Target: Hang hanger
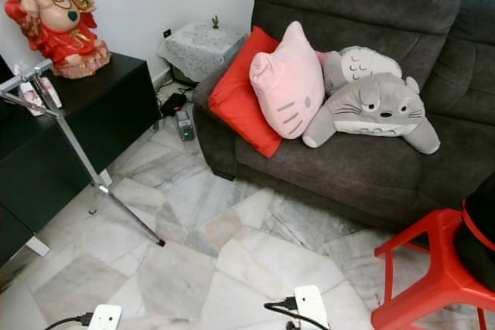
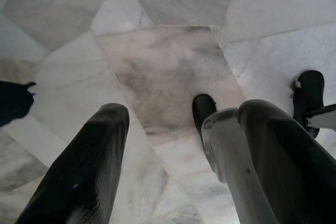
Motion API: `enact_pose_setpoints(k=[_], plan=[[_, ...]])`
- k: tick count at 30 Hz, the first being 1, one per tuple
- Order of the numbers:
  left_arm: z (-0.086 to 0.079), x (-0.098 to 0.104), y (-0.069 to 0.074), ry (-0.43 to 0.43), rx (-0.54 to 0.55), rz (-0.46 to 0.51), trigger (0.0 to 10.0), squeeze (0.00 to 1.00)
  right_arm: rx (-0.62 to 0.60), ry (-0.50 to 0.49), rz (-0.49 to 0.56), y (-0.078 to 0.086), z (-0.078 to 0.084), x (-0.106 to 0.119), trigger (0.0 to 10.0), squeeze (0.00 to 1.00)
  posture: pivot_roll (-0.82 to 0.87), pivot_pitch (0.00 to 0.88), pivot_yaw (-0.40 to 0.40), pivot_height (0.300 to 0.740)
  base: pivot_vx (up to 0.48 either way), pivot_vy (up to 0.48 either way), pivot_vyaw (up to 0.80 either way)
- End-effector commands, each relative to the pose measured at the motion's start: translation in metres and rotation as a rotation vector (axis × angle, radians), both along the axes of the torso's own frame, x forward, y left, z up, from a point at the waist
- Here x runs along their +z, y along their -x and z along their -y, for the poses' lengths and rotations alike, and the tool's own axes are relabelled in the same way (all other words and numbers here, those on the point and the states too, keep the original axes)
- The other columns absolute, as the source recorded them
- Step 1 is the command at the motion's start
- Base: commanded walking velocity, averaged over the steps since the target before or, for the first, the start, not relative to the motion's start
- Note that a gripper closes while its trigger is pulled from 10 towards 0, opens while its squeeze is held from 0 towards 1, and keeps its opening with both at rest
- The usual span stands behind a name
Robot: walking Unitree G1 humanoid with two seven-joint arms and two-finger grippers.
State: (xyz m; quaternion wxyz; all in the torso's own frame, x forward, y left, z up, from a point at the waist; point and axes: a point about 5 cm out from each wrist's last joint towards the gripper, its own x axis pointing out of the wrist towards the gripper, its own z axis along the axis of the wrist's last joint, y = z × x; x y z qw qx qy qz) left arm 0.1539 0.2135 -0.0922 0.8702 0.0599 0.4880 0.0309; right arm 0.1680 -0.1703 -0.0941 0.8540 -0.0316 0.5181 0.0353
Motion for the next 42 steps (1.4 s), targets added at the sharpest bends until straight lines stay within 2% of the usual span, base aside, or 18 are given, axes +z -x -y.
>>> enact_pose_setpoints(k=[1, 10, 27, 42], plan=[[-0.0025, -0.0006, 0.0022, -0.012, -0.022, -0.017, 10.0, 0.0, -0.007, -0.006, 0.025, -0.0056, -0.0021, 0.0024, 10.0, 0.0, 0.0, 0.0, -0.008, 0.74, 0.0, -0.428, 0.0], [-0.0008, -0.0009, 0.0023, -0.011, -0.028, -0.018, 10.0, 0.0, 0.001, 0.0, 0.012, -0.0049, -0.002, 0.002, 10.0, 0.0, 0.0, 0.0, -0.007, 0.74, 0.0, -0.441, -0.05], [0.0021, -0.0016, 0.002, -0.008, -0.034, -0.026, 10.0, 0.0, 0.004, -0.001, 0.011, -0.0047, -0.0022, 0.0018, 10.0, 0.0, 0.0, 0.0, -0.006, 0.74, 0.0, -0.451, -0.75], [-0.0044, -0.0021, 0.007, -0.016, -0.029, -0.032, 10.0, 0.0, -0.006, -0.002, 0.026, -0.0059, -0.002, 0.0025, 10.0, 0.0, 0.0, 0.0, -0.006, 0.74, 0.0, -0.456, 0.0]])
